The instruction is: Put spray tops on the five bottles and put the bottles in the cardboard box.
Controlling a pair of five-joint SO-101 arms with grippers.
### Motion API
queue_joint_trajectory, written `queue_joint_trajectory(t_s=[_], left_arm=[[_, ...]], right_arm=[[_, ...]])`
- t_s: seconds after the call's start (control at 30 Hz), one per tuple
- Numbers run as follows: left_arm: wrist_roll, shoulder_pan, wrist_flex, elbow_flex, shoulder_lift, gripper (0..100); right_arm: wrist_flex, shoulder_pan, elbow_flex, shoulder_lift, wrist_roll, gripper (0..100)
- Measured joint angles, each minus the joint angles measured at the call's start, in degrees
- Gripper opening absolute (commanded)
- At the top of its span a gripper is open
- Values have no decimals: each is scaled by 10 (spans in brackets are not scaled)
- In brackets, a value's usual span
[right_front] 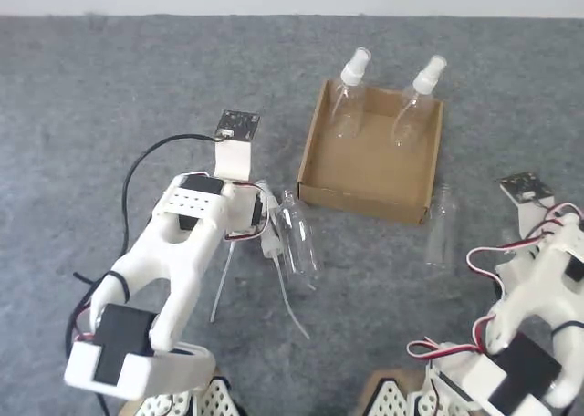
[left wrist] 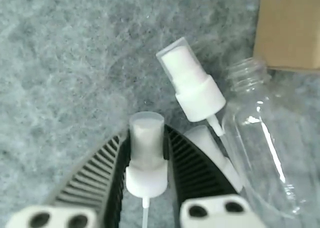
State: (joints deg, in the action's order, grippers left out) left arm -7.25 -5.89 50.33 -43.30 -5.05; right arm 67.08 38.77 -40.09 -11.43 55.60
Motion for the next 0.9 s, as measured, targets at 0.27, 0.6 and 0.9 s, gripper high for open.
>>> queue_joint_trajectory(t_s=[0.27, 0.6, 0.9], left_arm=[[2, 0, -5, -7, 0, 12], [3, 0, -5, -7, 0, 12], [3, 0, -5, -7, 0, 12]], right_arm=[[23, -54, 79, 0, -47, 242], [29, -62, 147, 95, -41, 242], [24, -62, 150, 144, -24, 241]])
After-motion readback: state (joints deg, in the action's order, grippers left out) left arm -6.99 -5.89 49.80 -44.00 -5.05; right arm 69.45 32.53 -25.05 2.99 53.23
